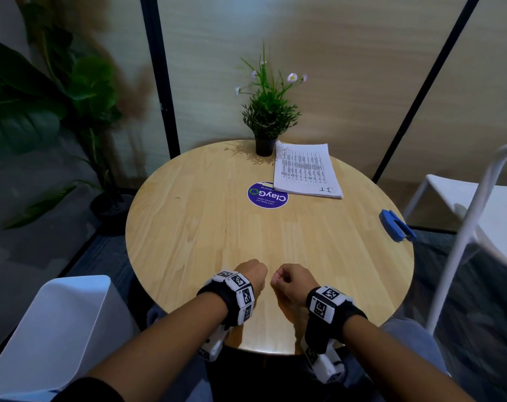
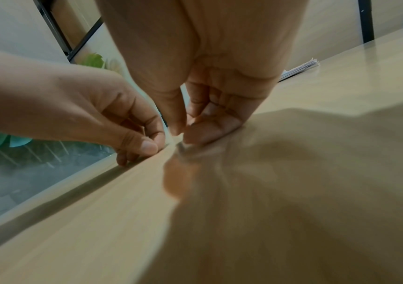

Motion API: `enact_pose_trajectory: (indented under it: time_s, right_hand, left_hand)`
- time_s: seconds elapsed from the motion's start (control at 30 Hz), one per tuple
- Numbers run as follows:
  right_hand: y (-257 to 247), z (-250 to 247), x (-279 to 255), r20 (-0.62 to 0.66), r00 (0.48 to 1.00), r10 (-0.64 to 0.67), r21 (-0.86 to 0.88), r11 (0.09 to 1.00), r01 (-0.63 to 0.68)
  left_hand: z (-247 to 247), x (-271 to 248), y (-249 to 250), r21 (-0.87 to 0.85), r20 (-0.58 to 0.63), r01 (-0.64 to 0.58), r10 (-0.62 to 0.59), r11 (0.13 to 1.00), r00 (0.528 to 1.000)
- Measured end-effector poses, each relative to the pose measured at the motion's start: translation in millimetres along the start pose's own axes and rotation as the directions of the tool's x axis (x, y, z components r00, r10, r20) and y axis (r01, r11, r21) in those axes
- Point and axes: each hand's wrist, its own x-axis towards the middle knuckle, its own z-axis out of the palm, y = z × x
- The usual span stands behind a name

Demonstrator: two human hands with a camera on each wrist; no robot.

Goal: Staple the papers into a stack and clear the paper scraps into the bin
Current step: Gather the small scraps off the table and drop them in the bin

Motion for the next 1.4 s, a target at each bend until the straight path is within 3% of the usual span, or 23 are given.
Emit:
enact_pose_trajectory:
  time_s: [0.17, 0.4, 0.53, 0.67, 0.83, 0.97, 1.07, 1.23, 1.4]
  right_hand:
    - [0, 0, -1, -0.004, 1.000, 0.002, 0.003, 1.000, -0.002]
    - [2, 1, 0, -0.001, 1.000, -0.005, 0.001, 1.000, 0.005]
    - [2, 1, 0, -0.003, 1.000, 0.005, 0.008, 1.000, -0.005]
    - [0, 1, 0, -0.007, 1.000, 0.008, 0.006, 1.000, -0.008]
    - [-1, 0, -3, -0.004, 1.000, 0.003, 0.000, 1.000, -0.003]
    - [2, -1, -7, 0.005, 1.000, 0.001, -0.006, 1.000, -0.001]
    - [4, -2, -7, -0.001, 1.000, 0.003, -0.012, 1.000, -0.003]
    - [3, -1, -5, -0.001, 1.000, 0.007, -0.017, 1.000, -0.007]
    - [4, -1, -4, -0.007, 1.000, 0.007, -0.013, 1.000, -0.007]
  left_hand:
    - [6, -1, -3, 0.069, -0.034, -0.040, 0.042, 0.997, 0.999]
    - [-8, 8, 4, -0.014, 0.066, 0.127, -0.126, 0.992, 0.990]
    - [-8, 9, 4, -0.038, 0.058, 0.142, -0.139, 0.989, 0.989]
    - [-5, 3, 4, 0.006, 0.051, 0.104, -0.104, 0.995, 0.993]
    - [11, -5, 1, 0.125, -0.045, -0.006, 0.012, 0.992, 0.999]
    - [4, -7, -2, -0.016, -0.006, 0.036, -0.036, 0.999, 0.999]
    - [-5, -10, -12, -0.126, -0.061, 0.066, -0.075, 0.990, 0.995]
    - [-13, -15, -25, -0.261, -0.208, -0.008, -0.048, 0.965, 0.977]
    - [-13, -11, -30, -0.304, -0.176, -0.049, -0.006, 0.951, 0.984]
